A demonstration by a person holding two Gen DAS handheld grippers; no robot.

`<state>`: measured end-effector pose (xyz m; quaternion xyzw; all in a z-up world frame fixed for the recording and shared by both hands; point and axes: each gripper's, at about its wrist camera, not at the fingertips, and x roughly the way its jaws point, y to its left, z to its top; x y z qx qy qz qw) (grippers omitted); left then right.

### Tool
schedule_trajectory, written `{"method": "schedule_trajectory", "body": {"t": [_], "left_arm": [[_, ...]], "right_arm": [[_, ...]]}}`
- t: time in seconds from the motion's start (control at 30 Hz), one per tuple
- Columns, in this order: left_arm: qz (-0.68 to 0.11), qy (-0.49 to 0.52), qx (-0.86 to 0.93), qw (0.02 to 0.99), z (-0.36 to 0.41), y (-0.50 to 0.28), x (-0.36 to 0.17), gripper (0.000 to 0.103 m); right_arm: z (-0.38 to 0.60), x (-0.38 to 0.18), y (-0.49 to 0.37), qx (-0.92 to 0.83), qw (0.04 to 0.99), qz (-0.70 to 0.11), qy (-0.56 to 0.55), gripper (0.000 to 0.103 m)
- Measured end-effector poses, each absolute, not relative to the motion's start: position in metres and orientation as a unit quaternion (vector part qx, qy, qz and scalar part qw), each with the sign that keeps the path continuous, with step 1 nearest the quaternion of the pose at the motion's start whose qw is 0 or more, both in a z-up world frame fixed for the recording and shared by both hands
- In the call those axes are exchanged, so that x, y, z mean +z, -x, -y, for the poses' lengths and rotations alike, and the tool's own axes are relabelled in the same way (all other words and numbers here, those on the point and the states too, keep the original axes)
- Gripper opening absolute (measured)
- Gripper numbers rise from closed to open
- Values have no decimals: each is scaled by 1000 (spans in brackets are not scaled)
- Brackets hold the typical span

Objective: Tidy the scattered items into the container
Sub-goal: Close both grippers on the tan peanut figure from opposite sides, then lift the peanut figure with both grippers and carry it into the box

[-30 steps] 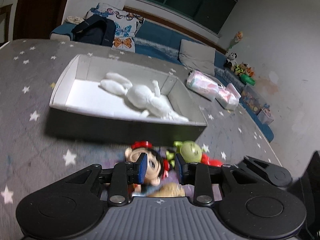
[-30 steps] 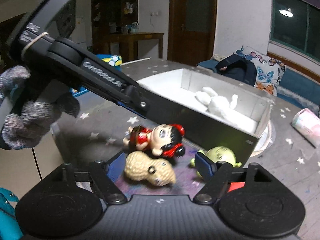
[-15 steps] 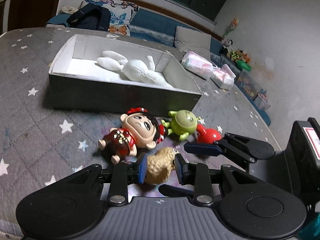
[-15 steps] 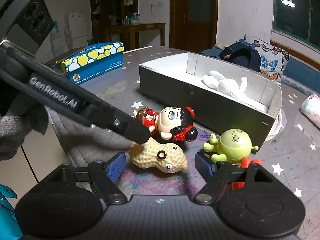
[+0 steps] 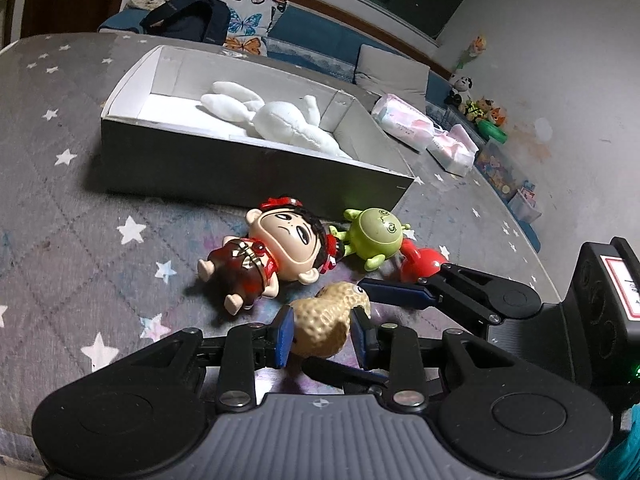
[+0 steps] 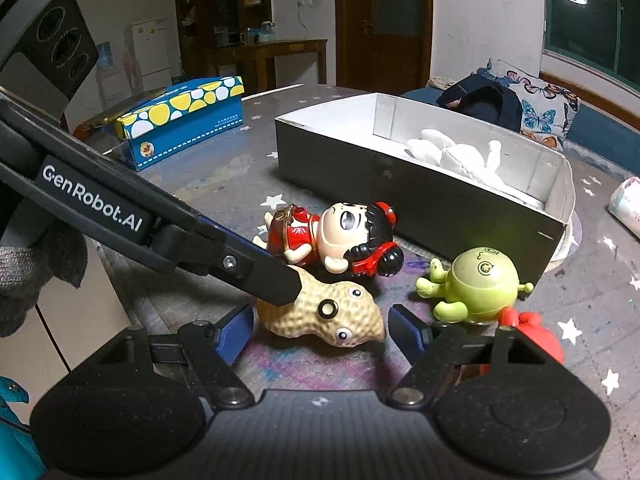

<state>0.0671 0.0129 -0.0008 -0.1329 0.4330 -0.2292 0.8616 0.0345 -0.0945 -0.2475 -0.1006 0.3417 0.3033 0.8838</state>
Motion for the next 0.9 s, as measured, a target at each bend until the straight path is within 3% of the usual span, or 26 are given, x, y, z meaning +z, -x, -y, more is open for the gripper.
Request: {"method": "schedule_trajectory", "body": {"t": [0.9], "left_arm": [[-420, 156, -244, 860, -13, -66, 9, 36]], "right_arm": [[94, -225, -27, 288, 897, -312, 125, 71]]}}
